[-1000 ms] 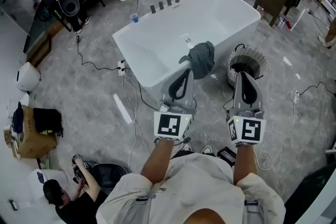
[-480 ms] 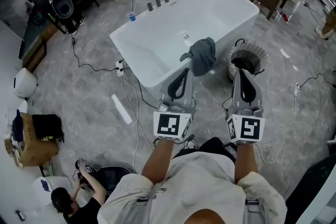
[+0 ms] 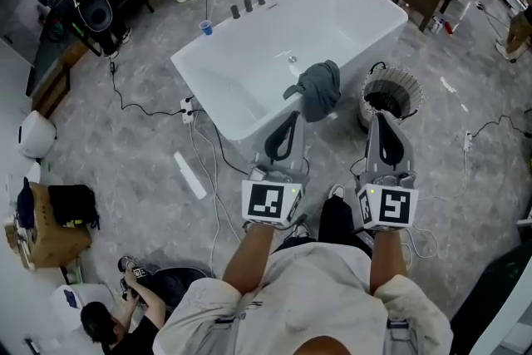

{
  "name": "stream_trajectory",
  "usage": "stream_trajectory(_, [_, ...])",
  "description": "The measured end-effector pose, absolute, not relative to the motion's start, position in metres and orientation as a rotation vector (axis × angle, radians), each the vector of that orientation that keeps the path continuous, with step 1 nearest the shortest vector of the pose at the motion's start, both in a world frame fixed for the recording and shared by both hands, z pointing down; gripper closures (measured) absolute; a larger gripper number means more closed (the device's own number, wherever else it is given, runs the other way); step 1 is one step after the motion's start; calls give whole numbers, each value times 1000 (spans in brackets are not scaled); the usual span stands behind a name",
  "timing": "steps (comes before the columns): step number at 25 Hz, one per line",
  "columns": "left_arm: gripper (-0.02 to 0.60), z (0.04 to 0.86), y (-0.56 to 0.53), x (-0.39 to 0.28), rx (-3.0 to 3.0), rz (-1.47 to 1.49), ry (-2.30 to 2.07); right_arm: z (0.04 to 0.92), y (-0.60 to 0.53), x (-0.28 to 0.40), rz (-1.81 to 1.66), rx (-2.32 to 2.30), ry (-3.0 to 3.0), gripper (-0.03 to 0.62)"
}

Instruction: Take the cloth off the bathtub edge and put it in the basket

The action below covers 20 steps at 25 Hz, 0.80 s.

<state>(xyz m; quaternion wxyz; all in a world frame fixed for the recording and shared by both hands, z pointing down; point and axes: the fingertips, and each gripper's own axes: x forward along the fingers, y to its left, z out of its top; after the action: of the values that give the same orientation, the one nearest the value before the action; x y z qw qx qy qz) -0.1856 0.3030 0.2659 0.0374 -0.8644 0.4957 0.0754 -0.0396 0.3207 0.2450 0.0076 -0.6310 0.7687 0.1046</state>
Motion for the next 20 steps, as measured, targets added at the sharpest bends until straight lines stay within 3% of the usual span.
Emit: stream_trajectory(20, [584, 273, 259, -154, -2645, 197, 1522, 257, 273, -9, 270, -1967, 2396, 592])
